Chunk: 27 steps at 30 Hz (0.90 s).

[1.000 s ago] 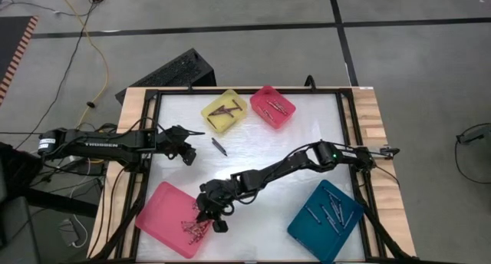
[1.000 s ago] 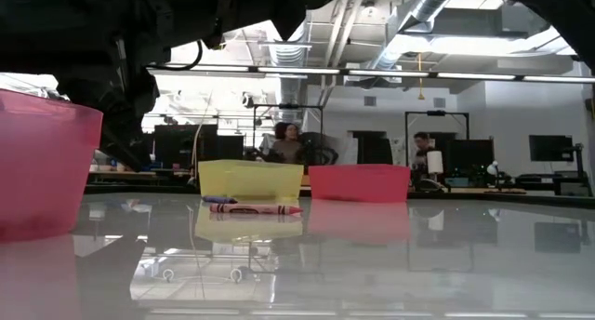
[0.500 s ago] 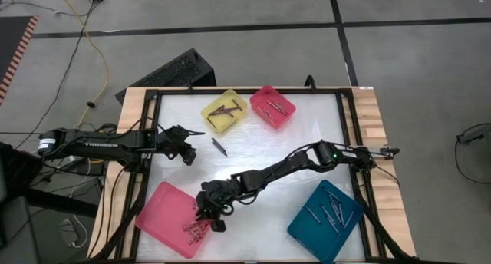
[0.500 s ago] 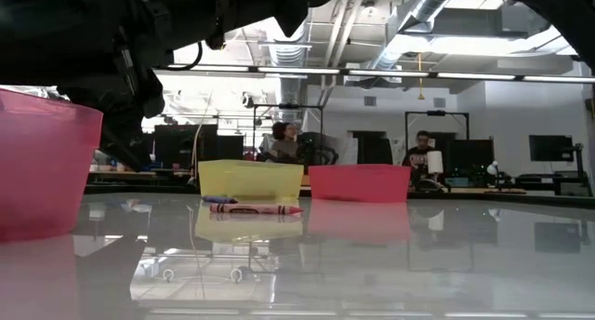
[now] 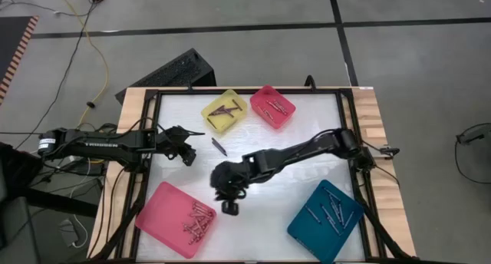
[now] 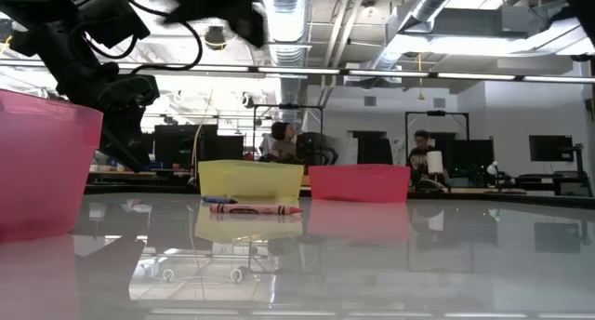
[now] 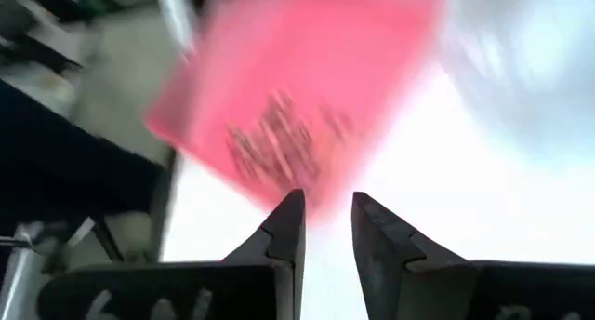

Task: Sort crayons
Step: Put the pink crayon into the red bin

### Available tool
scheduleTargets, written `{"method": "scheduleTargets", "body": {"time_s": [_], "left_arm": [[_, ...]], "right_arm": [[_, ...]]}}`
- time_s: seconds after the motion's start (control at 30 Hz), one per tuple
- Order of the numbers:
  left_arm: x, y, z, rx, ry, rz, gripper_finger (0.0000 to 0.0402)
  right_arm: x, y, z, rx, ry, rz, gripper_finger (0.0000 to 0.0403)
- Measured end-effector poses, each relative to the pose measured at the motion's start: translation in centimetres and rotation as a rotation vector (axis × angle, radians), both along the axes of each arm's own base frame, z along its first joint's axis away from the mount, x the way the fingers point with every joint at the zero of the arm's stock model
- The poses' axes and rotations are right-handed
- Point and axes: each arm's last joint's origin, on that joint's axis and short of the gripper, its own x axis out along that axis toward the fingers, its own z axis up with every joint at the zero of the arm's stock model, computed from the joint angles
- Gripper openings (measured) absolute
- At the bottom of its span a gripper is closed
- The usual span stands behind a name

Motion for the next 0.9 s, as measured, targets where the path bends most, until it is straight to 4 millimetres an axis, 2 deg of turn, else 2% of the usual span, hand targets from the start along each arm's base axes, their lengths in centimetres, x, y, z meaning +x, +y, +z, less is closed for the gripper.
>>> {"method": "scheduleTargets", "body": {"time_s": [0.1, 0.2, 0.4, 0.67, 0.77, 0.9], "left_arm": [[0.0, 0.0, 0.0, 0.000, 0.000, 0.000, 0.0133], [0.0, 0.0, 0.0, 0.000, 0.000, 0.000, 0.0133], [0.0, 0.0, 0.0, 0.001, 0.002, -0.010, 0.0133], [0.0, 0.0, 0.0, 0.001, 0.002, -0.010, 0.0133], [0.0, 0.0, 0.0, 0.001, 0.002, -0.010, 0.0133], [0.0, 0.0, 0.0, 0.001, 0.004, -0.010, 0.0133]], "right_arm": [[-1.7, -0.3, -0.5, -0.044, 0.171, -0.080, 0.0086], [-2.4, -0.2, -1.3, -0.104, 0.259, -0.116, 0.0086], [-1.7, -0.2, -3.4, -0.185, 0.310, -0.123, 0.0096], [-0.9, -2.7, -3.8, -0.254, 0.289, -0.156, 0.0154], [-0.8, -3.1, -3.9, -0.264, 0.288, -0.149, 0.0175], [-0.2, -3.0, -5.2, -0.295, 0.306, -0.111, 0.0186]]}}
